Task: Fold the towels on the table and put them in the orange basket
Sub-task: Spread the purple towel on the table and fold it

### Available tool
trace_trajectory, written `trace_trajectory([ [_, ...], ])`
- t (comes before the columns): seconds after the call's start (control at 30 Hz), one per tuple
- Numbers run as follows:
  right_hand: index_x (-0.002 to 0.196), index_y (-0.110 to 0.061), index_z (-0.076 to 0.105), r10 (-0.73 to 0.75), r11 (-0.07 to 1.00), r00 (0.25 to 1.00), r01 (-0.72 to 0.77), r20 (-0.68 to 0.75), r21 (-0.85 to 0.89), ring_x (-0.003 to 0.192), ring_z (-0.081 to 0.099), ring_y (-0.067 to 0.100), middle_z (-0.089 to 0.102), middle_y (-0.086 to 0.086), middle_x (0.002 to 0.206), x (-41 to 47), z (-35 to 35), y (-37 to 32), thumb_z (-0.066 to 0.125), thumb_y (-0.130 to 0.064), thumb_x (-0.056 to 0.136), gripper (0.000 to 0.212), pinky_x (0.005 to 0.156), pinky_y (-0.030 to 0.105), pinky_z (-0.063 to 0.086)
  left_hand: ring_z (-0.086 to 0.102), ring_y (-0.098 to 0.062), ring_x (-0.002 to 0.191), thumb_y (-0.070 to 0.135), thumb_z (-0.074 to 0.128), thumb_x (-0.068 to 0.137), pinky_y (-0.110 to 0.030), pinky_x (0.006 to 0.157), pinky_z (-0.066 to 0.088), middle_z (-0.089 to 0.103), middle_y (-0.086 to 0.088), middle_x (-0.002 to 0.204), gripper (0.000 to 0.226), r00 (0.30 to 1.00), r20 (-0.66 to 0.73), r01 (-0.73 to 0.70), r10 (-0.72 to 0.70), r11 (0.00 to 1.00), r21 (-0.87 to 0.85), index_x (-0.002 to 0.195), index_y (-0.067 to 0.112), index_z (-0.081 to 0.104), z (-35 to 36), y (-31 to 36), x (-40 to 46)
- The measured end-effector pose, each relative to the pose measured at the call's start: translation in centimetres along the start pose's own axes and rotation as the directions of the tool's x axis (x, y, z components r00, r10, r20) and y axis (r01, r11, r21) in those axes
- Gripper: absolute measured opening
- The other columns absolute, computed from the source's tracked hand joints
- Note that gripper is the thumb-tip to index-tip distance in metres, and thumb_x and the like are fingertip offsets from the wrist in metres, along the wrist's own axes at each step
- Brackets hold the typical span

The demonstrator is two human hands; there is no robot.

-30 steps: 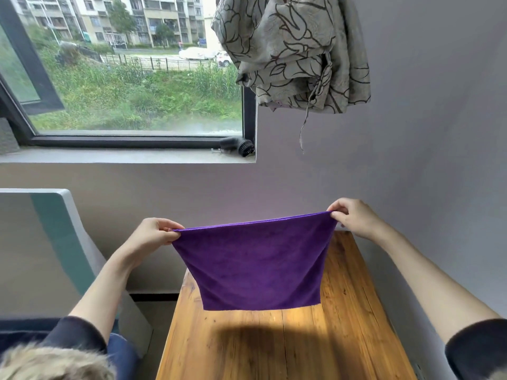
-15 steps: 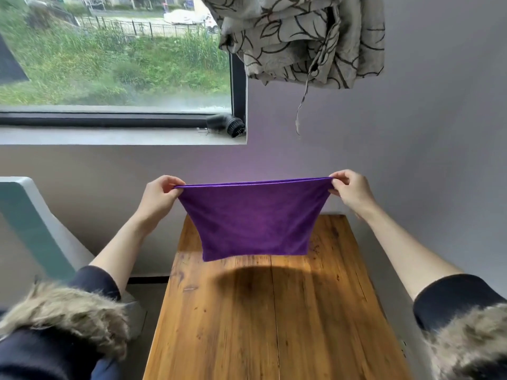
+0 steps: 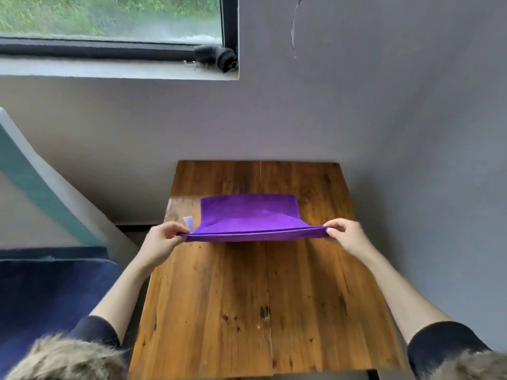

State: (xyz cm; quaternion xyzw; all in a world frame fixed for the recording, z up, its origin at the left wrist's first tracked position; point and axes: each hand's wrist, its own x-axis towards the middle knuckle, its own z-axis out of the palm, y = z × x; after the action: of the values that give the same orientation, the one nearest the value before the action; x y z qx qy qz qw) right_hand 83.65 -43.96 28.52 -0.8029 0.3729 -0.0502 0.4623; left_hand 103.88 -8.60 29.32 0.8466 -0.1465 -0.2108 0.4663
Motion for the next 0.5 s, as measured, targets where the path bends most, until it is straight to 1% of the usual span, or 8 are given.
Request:
trace_trajectory([
  [0.07,0.087,-0.005,0.064,0.117,0.993,0.990,-0.118,0.077,0.007,0.092,0.064,0.034,0.065,0.016,0.092,-2.0,1.3,2.7,0.054,0.006,0.088,0.015,0.086,0.044,0.053,0.059,-0.016,0.079,-0.007,0.062,0.082,-0.017,0.068,0.044,0.068,-0.006,0.084,0.019,0.984,0.088,0.156,-0.156,0.988,0.013,0.078,0.011,0.067,1.8,-3.0,-2.2],
  [0.1,0.089,-0.003,0.064,0.167,0.986,0.981,-0.168,0.101,0.002,0.091,0.064,0.033,0.065,0.017,0.093,-2.9,1.7,3.8,0.053,0.006,0.088,0.014,0.085,0.045,0.054,0.059,-0.016,0.080,-0.006,0.061,0.083,-0.020,0.069,0.044,0.068,-0.007,0.087,0.018,0.958,0.146,0.248,-0.246,0.969,0.004,0.080,0.010,0.066,2.5,-4.2,-3.1],
  [0.17,0.095,0.004,0.065,0.257,0.966,0.959,-0.257,0.121,-0.021,0.086,0.062,0.027,0.065,0.018,0.094,-4.6,2.3,5.6,0.052,0.005,0.089,0.014,0.079,0.039,0.054,0.060,-0.019,0.089,-0.003,0.059,0.086,-0.027,0.075,0.045,0.068,-0.008,0.097,0.011,0.876,0.271,0.409,-0.399,0.912,0.022,0.087,0.007,0.065,3.5,-6.2,-4.5],
  [0.23,0.099,0.006,0.065,0.320,0.947,0.935,-0.317,0.151,-0.046,0.083,0.059,0.024,0.065,0.020,0.096,-6.0,2.5,6.9,0.052,0.004,0.089,0.016,0.071,0.031,0.051,0.060,-0.021,0.099,0.002,0.058,0.088,-0.030,0.082,0.046,0.067,-0.011,0.103,0.010,0.786,0.378,0.500,-0.488,0.863,0.074,0.095,0.007,0.063,3.9,-7.3,-5.5],
  [0.3,0.100,0.004,0.065,0.356,0.934,0.914,-0.343,0.196,-0.097,0.083,0.058,0.023,0.065,0.019,0.099,-6.9,2.4,7.3,0.053,0.001,0.090,0.016,0.067,0.025,0.048,0.061,-0.021,0.100,0.005,0.059,0.089,-0.030,0.085,0.047,0.067,-0.013,0.105,0.010,0.713,0.457,0.555,-0.531,0.827,0.095,0.098,0.007,0.061,3.9,-7.7,-5.9],
  [0.37,0.101,0.003,0.065,0.381,0.925,0.900,-0.371,0.211,-0.088,0.087,0.058,0.023,0.064,0.019,0.101,-7.0,2.1,7.4,0.053,0.000,0.091,0.016,0.069,0.028,0.049,0.061,-0.021,0.099,0.006,0.058,0.090,-0.032,0.089,0.048,0.066,-0.013,0.103,0.011,0.670,0.511,0.584,-0.538,0.807,0.084,0.100,0.006,0.061,3.8,-7.9,-6.0],
  [0.43,0.104,0.004,0.063,0.376,0.926,0.905,-0.375,0.200,-0.044,0.089,0.058,0.023,0.063,0.020,0.104,-6.5,1.9,7.1,0.052,-0.001,0.091,0.018,0.072,0.031,0.051,0.061,-0.021,0.097,0.006,0.056,0.091,-0.034,0.092,0.047,0.065,-0.013,0.100,0.011,0.669,0.534,0.594,-0.516,0.804,0.032,0.101,0.003,0.060,3.7,-7.9,-5.6],
  [0.5,0.108,0.006,0.062,0.348,0.936,0.921,-0.351,0.175,-0.015,0.092,0.057,0.023,0.063,0.021,0.109,-5.3,1.8,6.6,0.053,-0.001,0.091,0.020,0.073,0.031,0.050,0.061,-0.021,0.094,0.006,0.056,0.092,-0.032,0.090,0.048,0.065,-0.013,0.098,0.011,0.717,0.501,0.579,-0.484,0.814,-0.043,0.100,0.003,0.061,3.8,-7.8,-4.8],
])
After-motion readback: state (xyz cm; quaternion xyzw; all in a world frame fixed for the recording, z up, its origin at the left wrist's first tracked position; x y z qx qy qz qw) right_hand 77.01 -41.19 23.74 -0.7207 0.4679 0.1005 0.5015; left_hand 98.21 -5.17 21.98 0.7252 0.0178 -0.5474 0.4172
